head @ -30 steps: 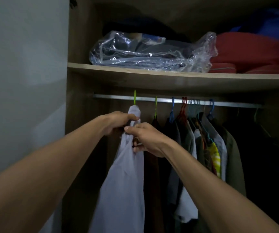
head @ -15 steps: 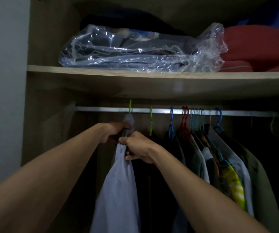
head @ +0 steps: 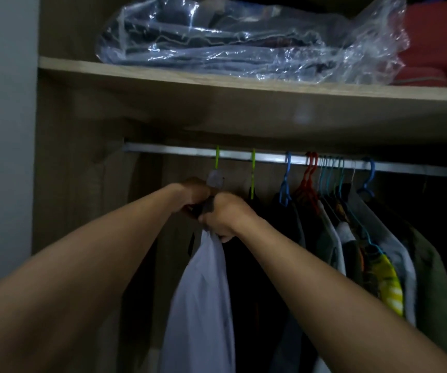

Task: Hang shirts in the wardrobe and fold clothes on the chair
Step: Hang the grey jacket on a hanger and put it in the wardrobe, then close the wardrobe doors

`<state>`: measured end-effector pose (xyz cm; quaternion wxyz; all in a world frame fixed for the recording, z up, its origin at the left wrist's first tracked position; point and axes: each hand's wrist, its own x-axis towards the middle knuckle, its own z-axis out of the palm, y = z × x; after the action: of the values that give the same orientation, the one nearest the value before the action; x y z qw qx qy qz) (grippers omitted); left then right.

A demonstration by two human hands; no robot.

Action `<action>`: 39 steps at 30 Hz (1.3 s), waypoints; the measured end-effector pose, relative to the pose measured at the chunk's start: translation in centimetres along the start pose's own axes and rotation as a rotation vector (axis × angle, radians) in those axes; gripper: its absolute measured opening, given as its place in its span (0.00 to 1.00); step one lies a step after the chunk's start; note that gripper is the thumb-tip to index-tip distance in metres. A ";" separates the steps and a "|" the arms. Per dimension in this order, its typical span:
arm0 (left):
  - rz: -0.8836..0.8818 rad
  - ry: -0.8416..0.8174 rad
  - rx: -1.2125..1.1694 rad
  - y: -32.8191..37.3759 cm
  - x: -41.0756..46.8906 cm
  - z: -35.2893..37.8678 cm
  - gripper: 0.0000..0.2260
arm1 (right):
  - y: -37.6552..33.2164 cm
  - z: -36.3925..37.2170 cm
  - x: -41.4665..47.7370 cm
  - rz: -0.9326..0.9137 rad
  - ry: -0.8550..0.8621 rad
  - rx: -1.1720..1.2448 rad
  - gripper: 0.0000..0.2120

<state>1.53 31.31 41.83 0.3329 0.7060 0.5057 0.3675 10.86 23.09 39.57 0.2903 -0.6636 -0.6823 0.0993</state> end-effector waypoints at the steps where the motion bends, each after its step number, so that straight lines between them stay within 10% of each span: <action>1: 0.014 0.027 0.051 0.0 -0.3 0.0 0.16 | -0.2 -0.1 -0.6 -0.008 0.027 -0.064 0.10; 17: 0.211 0.272 0.606 -4.5 -12.3 -2.7 0.27 | -1.4 -1.5 -11.0 -0.155 0.244 -0.305 0.21; 39: 0.242 0.632 1.018 -2.0 -48.6 -4.4 0.20 | -4.9 -5.2 -35.5 -0.421 0.074 -0.253 0.27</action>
<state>-13.78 -14.35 33.55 -0.2566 0.6858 0.6082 0.3066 7.73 -12.91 36.94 0.2439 -0.5409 -0.8015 -0.0742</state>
